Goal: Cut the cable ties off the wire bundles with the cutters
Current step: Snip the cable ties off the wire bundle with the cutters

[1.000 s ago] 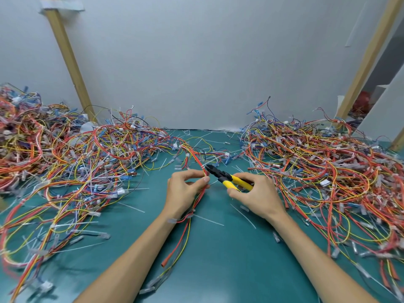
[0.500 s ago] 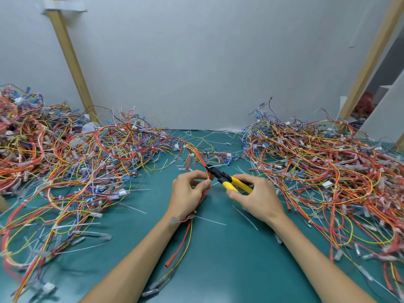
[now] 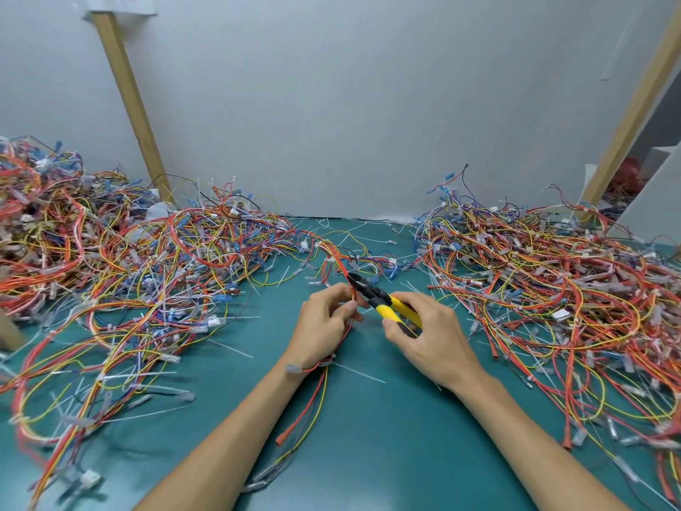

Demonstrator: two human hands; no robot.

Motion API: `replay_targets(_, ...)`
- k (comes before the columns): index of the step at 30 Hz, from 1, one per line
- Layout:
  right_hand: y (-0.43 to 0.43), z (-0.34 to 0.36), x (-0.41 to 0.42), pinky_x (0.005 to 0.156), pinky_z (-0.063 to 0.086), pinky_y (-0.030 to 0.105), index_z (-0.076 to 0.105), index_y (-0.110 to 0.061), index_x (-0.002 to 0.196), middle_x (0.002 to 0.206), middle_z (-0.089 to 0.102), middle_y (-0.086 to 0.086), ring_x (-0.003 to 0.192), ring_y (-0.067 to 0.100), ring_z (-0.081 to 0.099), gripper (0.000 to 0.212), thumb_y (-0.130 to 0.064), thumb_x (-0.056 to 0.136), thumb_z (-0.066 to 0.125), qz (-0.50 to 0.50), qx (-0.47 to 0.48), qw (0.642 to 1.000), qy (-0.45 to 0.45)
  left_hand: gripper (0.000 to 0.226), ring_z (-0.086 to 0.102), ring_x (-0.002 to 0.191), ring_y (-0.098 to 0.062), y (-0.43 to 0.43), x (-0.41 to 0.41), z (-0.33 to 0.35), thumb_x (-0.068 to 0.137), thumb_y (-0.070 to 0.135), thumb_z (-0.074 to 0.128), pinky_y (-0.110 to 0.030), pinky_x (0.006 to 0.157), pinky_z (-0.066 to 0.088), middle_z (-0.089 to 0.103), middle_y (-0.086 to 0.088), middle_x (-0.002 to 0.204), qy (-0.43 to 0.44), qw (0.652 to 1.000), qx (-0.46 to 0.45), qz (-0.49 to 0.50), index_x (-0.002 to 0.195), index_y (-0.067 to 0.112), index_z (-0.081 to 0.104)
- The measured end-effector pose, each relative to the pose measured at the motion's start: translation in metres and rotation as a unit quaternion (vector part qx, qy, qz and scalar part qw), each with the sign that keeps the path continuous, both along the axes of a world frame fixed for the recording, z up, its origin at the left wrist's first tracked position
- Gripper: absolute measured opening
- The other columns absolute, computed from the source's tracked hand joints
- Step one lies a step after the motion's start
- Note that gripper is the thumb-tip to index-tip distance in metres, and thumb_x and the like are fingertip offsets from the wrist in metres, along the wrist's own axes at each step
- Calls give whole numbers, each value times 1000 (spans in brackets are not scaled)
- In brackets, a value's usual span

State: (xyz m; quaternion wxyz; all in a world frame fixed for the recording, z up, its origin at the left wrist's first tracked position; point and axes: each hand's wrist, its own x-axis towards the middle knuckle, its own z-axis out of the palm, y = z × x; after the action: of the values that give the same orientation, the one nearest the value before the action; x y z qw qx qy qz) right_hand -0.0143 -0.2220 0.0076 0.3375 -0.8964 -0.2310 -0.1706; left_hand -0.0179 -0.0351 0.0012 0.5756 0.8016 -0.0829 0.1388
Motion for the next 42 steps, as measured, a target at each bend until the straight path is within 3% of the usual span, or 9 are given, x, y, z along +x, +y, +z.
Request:
replay_targets(6,1,2,0,73,42,29,60,-26,110,90,56,-9,87,12,48,37,-48,82,56,-27,-56,997,-44,33,69,71,-11,1,1,-1,95,-4,49,-21,73,51,68,9,87,-5,1000,-7,-13,81,23,61)
replay_targets(12,-1,-2,4,67,38,27,60,-28,105,85,55,-11,78,10,48,31,-54,88,58,-22,-73,997,-27,35,69,71,-12,0,1,-3,94,-5,49,-22,75,52,69,3,88,-9,1000,10,-14,78,24,59)
replay_targets(18,0,-2,9,73,44,36,63,-22,105,85,60,-3,79,15,53,36,-53,92,51,-9,-35,999,6,13,66,74,-10,-2,-1,-3,96,6,54,-22,72,51,68,7,76,-6,1000,9,-8,88,13,62)
replay_targets(20,0,-2,9,70,42,36,63,-19,100,78,58,-3,74,14,50,42,-56,93,44,-7,-33,999,10,7,67,77,-10,-4,-1,-1,97,13,56,-22,74,52,73,4,79,-3,1000,-15,-6,92,15,61)
replay_targets(23,-4,1,8,58,37,35,58,-19,78,59,49,-1,57,14,43,47,-58,96,39,0,-18,1000,15,9,63,63,-5,-3,0,3,98,17,56,-16,63,44,70,3,69,-2,997,-77,18,91,13,59)
replay_targets(26,-5,8,7,51,44,35,57,-13,65,51,56,6,45,18,50,55,-56,97,44,6,14,997,80,13,61,58,-3,-2,-1,5,97,14,57,-8,56,41,69,6,66,2,991,-134,13,85,9,60)
replay_targets(29,-3,13,5,43,46,25,63,-11,68,52,63,4,41,17,57,53,-53,96,47,24,30,988,148,14,61,58,-2,-3,-1,4,95,17,60,-8,56,41,68,9,61,15,990,-143,10,84,9,62)
replay_targets(33,-1,16,2,39,45,24,65,-5,77,57,67,1,43,19,62,53,-50,97,46,36,47,978,202,17,63,62,-6,0,1,3,95,24,61,-13,55,42,69,7,64,33,990,-134,14,84,10,64)
replay_targets(42,1,19,-1,43,48,26,71,-11,85,71,72,1,52,12,62,48,-52,97,48,40,63,971,227,17,58,56,-7,2,1,3,94,17,62,-18,52,39,70,5,65,22,990,-140,24,82,6,61)
